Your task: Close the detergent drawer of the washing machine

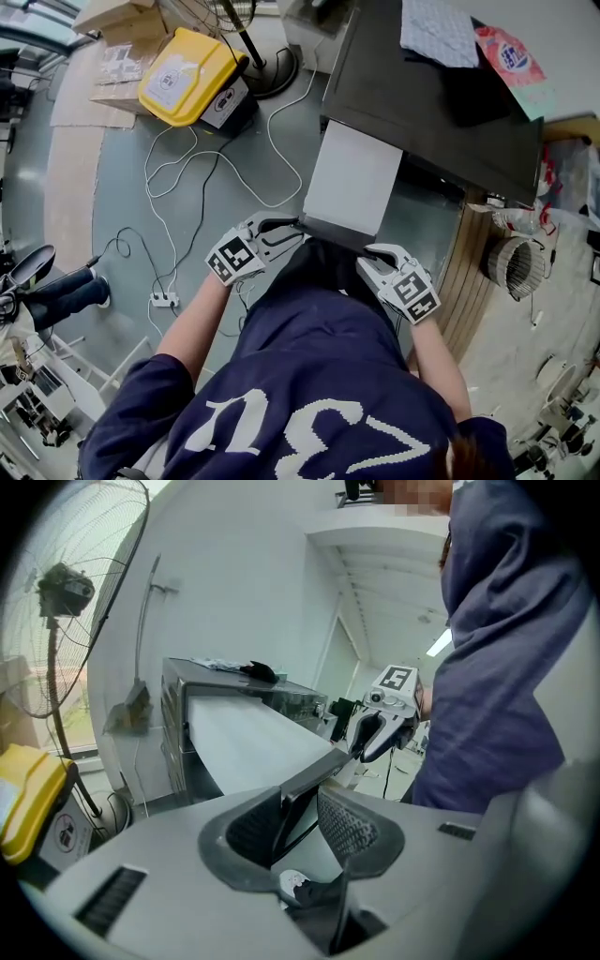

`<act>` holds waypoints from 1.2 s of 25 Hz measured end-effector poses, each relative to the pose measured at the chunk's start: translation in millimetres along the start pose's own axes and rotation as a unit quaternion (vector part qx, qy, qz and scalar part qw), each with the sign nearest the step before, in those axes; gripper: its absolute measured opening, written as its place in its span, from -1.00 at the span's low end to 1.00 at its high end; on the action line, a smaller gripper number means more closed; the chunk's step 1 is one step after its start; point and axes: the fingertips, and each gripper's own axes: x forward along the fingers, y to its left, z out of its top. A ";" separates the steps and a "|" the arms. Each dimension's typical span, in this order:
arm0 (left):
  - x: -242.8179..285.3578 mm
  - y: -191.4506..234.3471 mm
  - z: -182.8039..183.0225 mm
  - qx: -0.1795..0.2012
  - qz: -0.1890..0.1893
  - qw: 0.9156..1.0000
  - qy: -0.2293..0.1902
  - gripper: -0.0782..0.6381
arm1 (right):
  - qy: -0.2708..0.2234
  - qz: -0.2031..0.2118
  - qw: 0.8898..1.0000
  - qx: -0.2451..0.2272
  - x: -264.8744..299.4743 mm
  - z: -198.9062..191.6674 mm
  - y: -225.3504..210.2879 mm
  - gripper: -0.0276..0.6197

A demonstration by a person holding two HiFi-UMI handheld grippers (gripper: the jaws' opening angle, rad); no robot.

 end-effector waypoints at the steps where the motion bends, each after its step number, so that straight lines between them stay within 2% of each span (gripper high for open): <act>1: 1.0 3.1 2.6 -0.003 0.005 1.000 -0.005 -0.40 | -0.005 -0.004 1.000 0.006 -0.7 1.8 -4.0 -0.65; 10: 6.2 25.0 17.2 -0.018 0.040 0.999 -0.022 -0.39 | -0.010 -0.025 1.000 -0.002 1.8 13.8 -24.8 -0.65; 14: 8.7 27.6 18.9 -0.008 0.045 0.999 -0.023 -0.39 | -0.016 -0.030 0.999 -0.002 1.4 15.8 -28.3 -0.65; 21: 16.2 37.1 32.0 -0.025 0.061 0.997 -0.043 -0.39 | -0.032 -0.057 0.998 0.002 -5.4 25.0 -47.9 -0.63; 30: 24.5 54.5 43.3 -0.021 0.082 0.996 -0.040 -0.38 | -0.041 -0.078 0.996 0.000 -4.9 34.8 -67.4 -0.62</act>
